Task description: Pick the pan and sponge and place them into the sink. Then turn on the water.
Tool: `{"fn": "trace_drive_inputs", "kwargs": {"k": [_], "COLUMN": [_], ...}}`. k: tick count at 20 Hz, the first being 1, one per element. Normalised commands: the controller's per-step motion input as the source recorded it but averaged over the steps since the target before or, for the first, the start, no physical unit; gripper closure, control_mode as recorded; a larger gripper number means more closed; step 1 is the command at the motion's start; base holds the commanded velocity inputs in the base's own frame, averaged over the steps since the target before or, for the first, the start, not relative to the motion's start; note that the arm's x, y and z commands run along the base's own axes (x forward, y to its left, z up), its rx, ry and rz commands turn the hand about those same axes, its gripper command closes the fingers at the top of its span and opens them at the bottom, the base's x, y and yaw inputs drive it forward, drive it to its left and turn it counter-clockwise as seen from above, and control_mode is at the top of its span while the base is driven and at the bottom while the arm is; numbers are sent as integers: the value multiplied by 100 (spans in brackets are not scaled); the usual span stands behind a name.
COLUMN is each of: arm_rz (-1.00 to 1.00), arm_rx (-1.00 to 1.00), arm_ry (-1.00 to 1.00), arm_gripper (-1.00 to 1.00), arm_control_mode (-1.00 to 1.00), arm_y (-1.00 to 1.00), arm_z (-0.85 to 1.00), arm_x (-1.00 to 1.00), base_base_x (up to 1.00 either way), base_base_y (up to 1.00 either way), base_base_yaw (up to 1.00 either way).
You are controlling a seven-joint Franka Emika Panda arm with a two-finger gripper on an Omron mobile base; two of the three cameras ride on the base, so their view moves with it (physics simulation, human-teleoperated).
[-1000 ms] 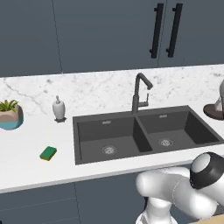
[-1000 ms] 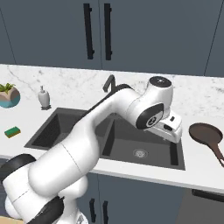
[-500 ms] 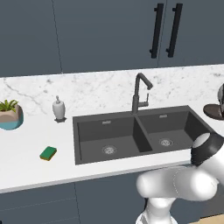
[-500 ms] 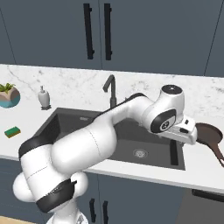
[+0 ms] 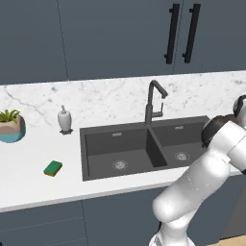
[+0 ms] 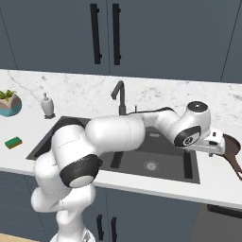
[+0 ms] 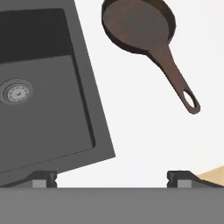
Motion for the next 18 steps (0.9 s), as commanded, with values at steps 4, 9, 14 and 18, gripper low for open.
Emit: {"fn": "trace_drive_inputs", "kwargs": {"k": [4,9,14,18], "arm_rz": [4,1,2,1], "arm_rx": [0,0,1,5], "arm_ry": [0,0,0,0], "arm_gripper": [-100,-100,-100,-100], "arm_control_mode": [-100,-100,-100,-100], "arm_y": [-44,-12,-32,-30], "arm_z": [-12,-1,-9,-19], "arm_x": [21,3,13,3], "base_base_x": [0,0,0,0], "base_base_y": [0,0,0,0], "base_base_yaw": [0,0,0,0]}}
